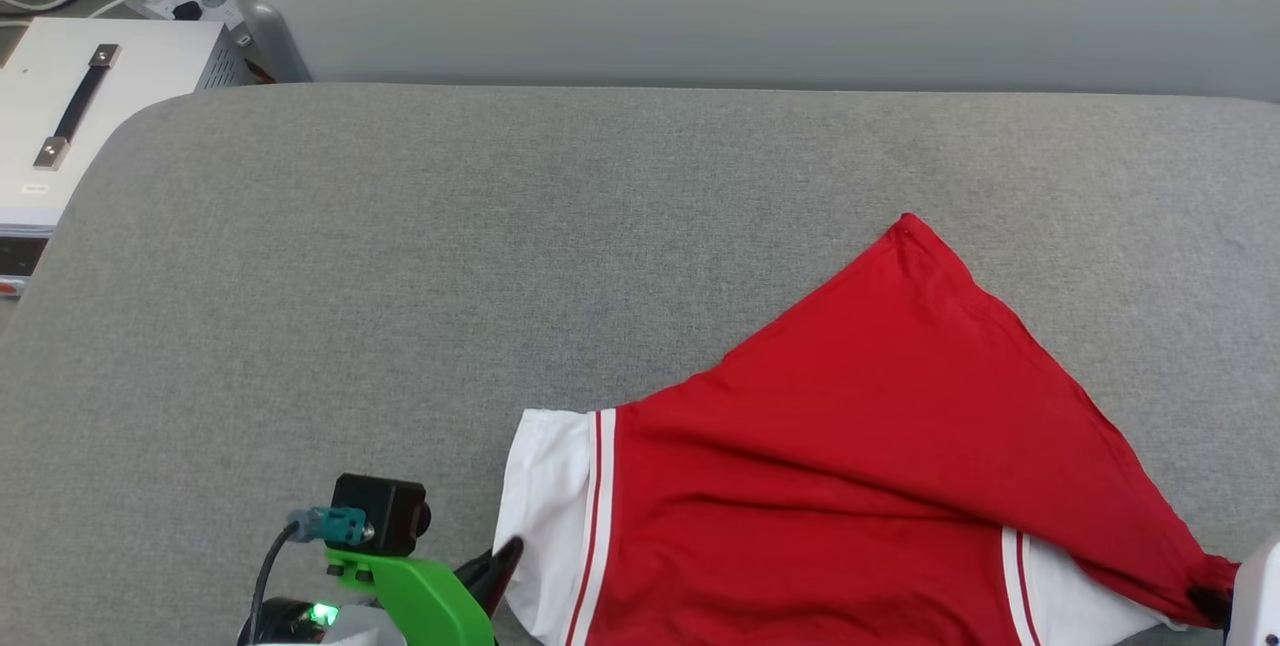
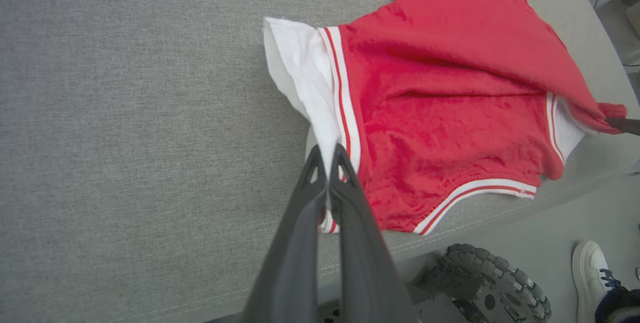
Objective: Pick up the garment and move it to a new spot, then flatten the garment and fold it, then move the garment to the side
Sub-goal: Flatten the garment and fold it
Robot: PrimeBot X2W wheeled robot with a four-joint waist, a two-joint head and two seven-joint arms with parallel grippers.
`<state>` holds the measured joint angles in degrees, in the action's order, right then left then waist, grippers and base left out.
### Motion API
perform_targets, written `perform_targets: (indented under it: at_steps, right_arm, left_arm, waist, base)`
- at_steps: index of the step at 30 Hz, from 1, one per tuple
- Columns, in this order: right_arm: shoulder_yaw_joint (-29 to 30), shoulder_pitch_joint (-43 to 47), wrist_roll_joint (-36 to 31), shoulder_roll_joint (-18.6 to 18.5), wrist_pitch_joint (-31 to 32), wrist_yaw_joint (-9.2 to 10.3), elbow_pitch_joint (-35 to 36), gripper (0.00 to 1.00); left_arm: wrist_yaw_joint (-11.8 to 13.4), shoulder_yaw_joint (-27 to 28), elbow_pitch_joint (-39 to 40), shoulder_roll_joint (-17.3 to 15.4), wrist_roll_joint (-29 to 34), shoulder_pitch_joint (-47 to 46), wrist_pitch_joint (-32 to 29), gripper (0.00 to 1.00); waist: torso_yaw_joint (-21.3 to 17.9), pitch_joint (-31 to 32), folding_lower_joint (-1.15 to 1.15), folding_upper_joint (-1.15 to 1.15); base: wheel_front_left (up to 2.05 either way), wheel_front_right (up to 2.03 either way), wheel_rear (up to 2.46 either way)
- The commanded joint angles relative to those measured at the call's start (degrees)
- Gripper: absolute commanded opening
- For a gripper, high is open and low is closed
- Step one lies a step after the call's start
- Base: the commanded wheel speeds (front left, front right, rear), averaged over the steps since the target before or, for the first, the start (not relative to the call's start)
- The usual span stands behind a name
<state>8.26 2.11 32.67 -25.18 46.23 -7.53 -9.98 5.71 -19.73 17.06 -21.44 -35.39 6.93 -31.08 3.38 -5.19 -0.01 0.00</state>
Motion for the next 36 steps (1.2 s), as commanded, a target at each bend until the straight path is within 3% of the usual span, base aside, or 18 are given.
perform_targets:
  at_steps: [1,2,3,13,21,26,36]
  right_arm:
    - [0.44,0.34,-0.40,0.56,0.16,0.04,0.56,0.00]
    - [0.69,0.22,-0.61,0.85,0.19,0.04,0.88,0.70]
    - [0.79,0.19,-0.79,1.02,0.50,0.04,1.00,1.00]
    - [-1.01,-3.29,-0.86,-1.55,4.65,0.04,9.22,1.00]
    - [-4.09,-12.83,-0.42,-2.20,11.33,0.04,15.99,1.00]
    - [-6.93,-21.39,-2.02,-1.66,14.20,0.04,14.01,1.00]
    - [-10.81,-36.55,-6.24,-4.27,16.89,0.04,4.02,1.00]
  left_arm:
    - [-0.40,0.14,-0.11,-0.01,-0.47,-0.60,0.28,0.00]
    - [-0.37,0.20,-0.08,-0.14,-0.42,-0.66,0.25,0.00]
    - [-0.36,0.23,-0.08,-0.28,-0.36,-0.71,0.21,0.00]
    - [-0.23,-0.42,1.31,-0.88,0.02,-0.85,-0.55,0.00]
    - [-0.70,-1.11,3.76,-1.63,0.66,-1.70,-1.06,0.00]
    - [-0.82,-1.49,5.55,-1.35,1.23,-3.26,-0.86,0.00]
    - [-1.89,-3.01,5.49,0.81,1.75,-7.15,0.88,0.00]
  waist:
    - [0.14,0.02,0.01,0.00]
    - [0.21,0.08,0.01,0.00]
    - [0.28,0.23,0.01,0.00]
    - [2.26,0.55,0.01,0.00]
    - [5.73,-3.30,0.01,0.00]
    - [8.65,-7.66,0.01,0.00]
    - [14.55,-16.30,0.01,0.00]
  base:
    - [0.00,0.00,0.00]
    - [0.00,0.00,0.00]
    - [0.00,0.00,0.00]
    - [0.00,0.00,0.00]
    - [0.00,0.00,0.00]
    - [0.00,0.00,0.00]
    - [0.00,0.00,0.00]
